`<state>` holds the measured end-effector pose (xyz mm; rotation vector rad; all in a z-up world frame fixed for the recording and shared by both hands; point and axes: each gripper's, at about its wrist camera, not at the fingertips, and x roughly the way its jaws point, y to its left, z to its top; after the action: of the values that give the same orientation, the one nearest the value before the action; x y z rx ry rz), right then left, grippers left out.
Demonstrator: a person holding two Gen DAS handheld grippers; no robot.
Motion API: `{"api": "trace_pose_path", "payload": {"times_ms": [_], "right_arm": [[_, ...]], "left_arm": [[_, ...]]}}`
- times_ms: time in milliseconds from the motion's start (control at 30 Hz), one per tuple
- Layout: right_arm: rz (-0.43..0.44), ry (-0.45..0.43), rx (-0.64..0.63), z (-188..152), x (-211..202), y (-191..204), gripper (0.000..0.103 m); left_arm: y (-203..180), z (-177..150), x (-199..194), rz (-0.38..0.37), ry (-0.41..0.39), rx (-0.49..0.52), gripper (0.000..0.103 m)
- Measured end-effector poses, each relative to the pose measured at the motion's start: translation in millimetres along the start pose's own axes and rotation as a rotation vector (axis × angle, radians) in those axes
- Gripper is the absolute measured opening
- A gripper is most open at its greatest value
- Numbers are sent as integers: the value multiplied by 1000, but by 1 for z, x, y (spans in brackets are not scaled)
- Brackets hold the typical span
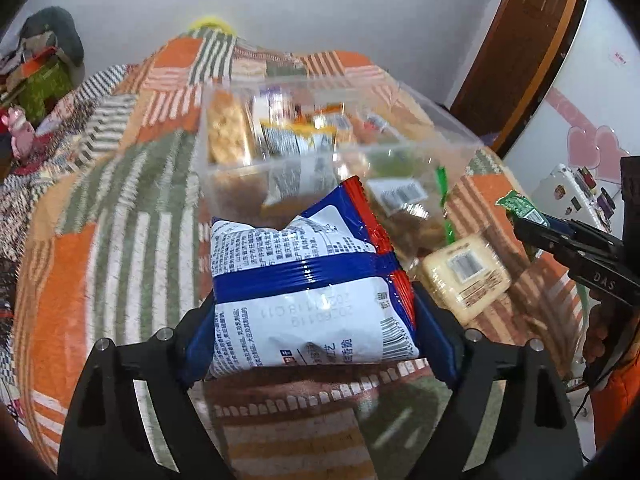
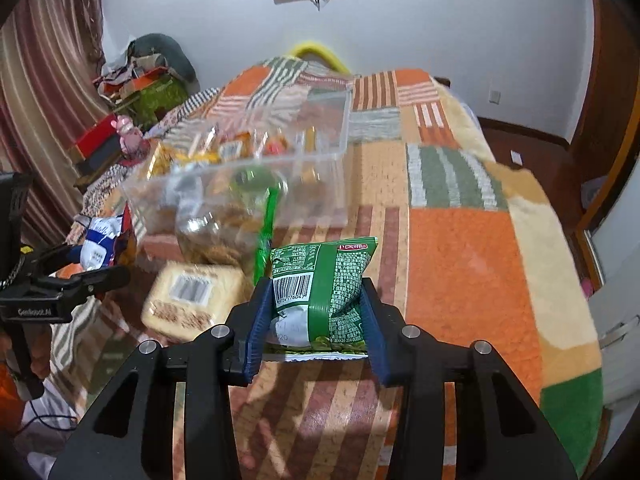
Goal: Organize snacks
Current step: 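Lift the white-and-blue bag and green pea bag toward the clear box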
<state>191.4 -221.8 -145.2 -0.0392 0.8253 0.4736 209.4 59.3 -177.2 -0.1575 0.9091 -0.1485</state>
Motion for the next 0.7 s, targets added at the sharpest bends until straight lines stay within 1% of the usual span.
{"api": "trace_pose_path", "payload": {"times_ms": [167, 333, 567, 700], "right_arm": [[1, -57, -15, 17, -9, 5, 39], [5, -110, -35, 37, -16, 14, 39], [4, -172, -68, 62, -17, 23, 39], [4, -195, -78, 77, -12, 27, 39]], "left_arm": [[-3, 15, -24, -3, -69, 24, 86], [-13, 34, -39, -7, -126, 57, 86], [-23, 68, -40, -16, -175, 73, 86], [-26, 86, -31, -6, -190, 88, 86]]}}
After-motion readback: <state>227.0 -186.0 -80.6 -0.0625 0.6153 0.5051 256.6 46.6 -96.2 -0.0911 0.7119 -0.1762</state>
